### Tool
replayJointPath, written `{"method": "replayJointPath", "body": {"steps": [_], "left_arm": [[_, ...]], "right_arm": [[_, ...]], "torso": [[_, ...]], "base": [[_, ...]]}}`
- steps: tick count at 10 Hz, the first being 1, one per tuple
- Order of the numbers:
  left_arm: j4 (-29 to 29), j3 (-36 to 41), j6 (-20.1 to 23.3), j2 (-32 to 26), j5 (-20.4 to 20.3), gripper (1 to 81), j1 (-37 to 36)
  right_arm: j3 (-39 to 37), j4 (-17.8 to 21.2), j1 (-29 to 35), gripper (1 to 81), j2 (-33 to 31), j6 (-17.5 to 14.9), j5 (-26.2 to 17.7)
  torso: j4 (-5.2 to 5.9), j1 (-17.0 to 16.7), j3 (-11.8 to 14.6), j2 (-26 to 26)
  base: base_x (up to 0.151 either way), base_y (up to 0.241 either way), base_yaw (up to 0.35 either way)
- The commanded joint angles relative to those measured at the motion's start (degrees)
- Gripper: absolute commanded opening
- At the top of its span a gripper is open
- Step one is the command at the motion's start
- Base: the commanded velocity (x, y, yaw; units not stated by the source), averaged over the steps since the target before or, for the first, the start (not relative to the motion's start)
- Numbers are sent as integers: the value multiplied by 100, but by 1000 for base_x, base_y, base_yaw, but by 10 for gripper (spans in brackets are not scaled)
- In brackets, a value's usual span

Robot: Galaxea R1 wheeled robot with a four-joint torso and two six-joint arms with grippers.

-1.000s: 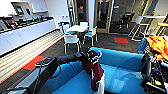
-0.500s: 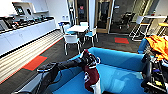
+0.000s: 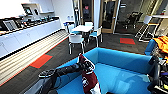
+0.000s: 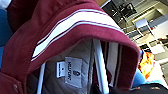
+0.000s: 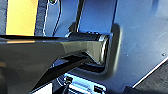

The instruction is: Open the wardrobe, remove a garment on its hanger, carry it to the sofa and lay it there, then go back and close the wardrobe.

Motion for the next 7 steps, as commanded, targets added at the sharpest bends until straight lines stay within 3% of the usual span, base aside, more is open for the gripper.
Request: {"method": "replayJointPath", "body": {"steps": [1,7], "left_arm": [[353,-203,93,16,-106,10,-896],[389,-1004,128,-231,-150,10,-491]], "right_arm": [[107,-59,91,811,111,-27,-340],[98,-59,82,811,111,-35,-340]], "torso": [[0,0,0,0],[13,-2,0,0]], "base": [[0,0,0],[0,0,0]]}}
